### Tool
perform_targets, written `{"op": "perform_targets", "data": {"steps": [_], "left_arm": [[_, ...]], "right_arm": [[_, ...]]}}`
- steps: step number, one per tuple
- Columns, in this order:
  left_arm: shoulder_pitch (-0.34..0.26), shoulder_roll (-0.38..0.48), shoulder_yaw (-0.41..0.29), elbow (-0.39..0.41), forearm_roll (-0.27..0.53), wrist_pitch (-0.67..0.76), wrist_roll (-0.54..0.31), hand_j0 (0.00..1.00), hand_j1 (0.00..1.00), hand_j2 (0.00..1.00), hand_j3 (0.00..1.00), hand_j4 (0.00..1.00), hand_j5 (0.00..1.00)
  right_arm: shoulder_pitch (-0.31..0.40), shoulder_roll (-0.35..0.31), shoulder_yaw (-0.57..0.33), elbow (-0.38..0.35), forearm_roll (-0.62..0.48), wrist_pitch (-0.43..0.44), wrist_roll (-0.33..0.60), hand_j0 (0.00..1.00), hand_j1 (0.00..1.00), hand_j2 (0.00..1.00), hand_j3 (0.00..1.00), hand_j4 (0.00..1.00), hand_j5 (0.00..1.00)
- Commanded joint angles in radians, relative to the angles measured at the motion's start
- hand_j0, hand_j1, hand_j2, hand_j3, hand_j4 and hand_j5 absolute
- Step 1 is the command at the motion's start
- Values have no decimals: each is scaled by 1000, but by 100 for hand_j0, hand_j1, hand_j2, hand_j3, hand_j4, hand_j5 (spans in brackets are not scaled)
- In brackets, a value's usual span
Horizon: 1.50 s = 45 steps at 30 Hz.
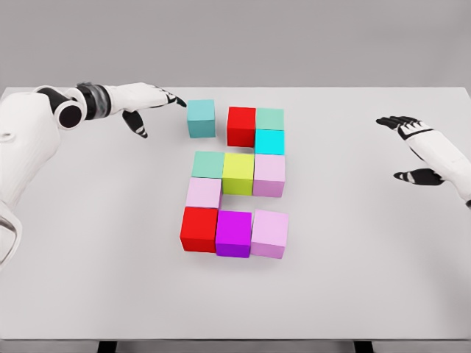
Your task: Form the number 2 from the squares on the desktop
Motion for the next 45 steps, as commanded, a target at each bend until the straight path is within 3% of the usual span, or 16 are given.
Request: {"op": "perform_targets", "data": {"steps": [1,15,45], "left_arm": [[0,-11,6,-1,4,2,-11,96,96,96,96,96,96],[2,-27,7,-18,6,2,-16,96,96,96,96,96,96],[11,-12,4,-20,6,2,-37,96,96,96,96,96,96]], "right_arm": [[0,9,-1,-1,-5,0,-1,100,100,100,100,100,100],[28,-5,7,-36,7,0,7,100,100,100,100,100,100],[34,-5,8,-35,11,0,7,100,100,100,100,100,100]]}}
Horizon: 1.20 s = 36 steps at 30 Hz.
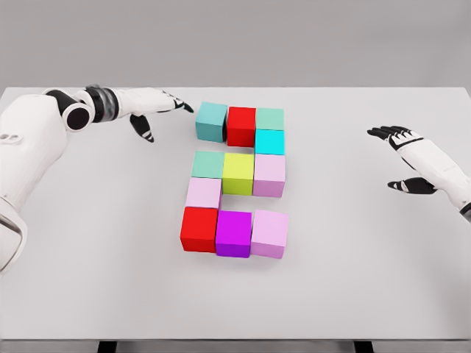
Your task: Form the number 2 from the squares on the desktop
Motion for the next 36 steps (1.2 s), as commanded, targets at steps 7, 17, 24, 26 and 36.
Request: {"op": "perform_targets", "data": {"steps": [7,17,24,26,36], "left_arm": [[12,2,3,-43,6,2,-15,96,96,96,96,96,96],[17,10,3,-44,6,2,-17,96,96,96,96,96,96],[20,10,3,-63,6,2,-29,96,96,96,96,96,96],[21,10,3,-70,6,2,-29,96,96,96,96,96,96],[28,12,3,-106,6,2,-29,96,96,96,96,96,96]], "right_arm": [[0,-1,-1,0,-6,0,-1,100,100,100,100,100,100],[0,-1,-1,1,-8,0,-2,100,100,100,100,100,100],[0,-1,-1,1,-8,0,-2,100,100,100,100,100,100],[0,-1,-1,1,-8,0,-2,100,100,100,100,100,100],[2,-1,-2,3,-8,0,-2,100,100,100,100,100,100]]}}
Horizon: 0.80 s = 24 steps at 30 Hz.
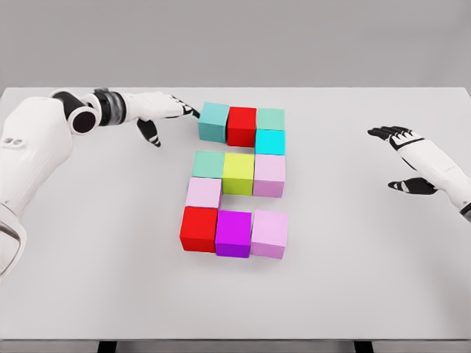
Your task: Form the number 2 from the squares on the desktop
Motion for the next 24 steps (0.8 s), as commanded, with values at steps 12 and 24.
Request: {"op": "perform_targets", "data": {"steps": [12,24], "left_arm": [[8,59,13,-6,16,2,3,100,100,100,100,100,100],[5,179,28,-9,56,2,9,100,100,100,100,100,100]], "right_arm": [[0,-3,1,-1,-6,0,-1,100,100,100,100,100,100],[14,-3,-4,-30,-8,0,1,100,100,100,100,100,100]]}}
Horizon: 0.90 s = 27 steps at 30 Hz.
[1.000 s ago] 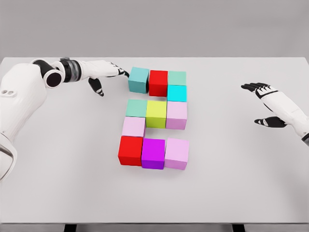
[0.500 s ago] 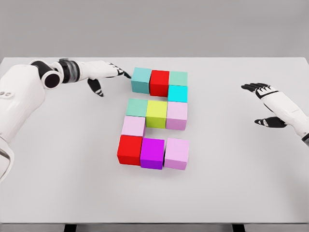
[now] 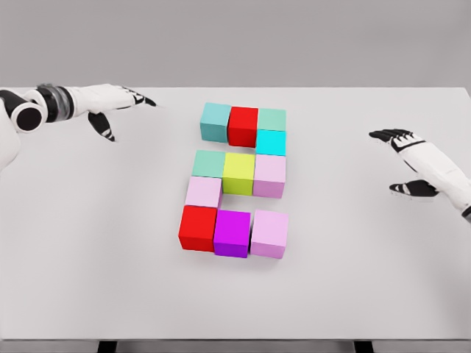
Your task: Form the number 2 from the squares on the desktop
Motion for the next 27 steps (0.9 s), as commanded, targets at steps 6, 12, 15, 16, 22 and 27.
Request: {"op": "perform_targets", "data": {"steps": [6,12,15,16,22,27], "left_arm": [[15,65,16,0,28,2,2,100,100,100,100,100,100],[29,119,16,-6,29,2,2,100,100,100,100,100,100],[35,135,16,-7,29,2,2,100,100,100,100,100,100],[40,137,16,-7,29,2,2,100,100,100,100,100,100],[43,142,16,-7,29,2,2,100,100,100,100,100,100],[41,157,17,-6,38,2,2,100,100,100,100,100,100]], "right_arm": [[9,-1,-6,-32,-6,0,-1,100,100,100,100,100,100],[9,-1,-6,-26,-6,0,1,100,100,100,100,100,100],[21,-14,-18,-18,-6,0,1,100,100,100,100,100,100],[23,-16,-20,-12,-7,0,1,100,100,100,100,100,100],[44,-11,-52,-9,-9,0,-1,100,100,100,100,100,100],[61,-10,-54,-41,-9,0,1,100,100,100,100,100,100]]}}
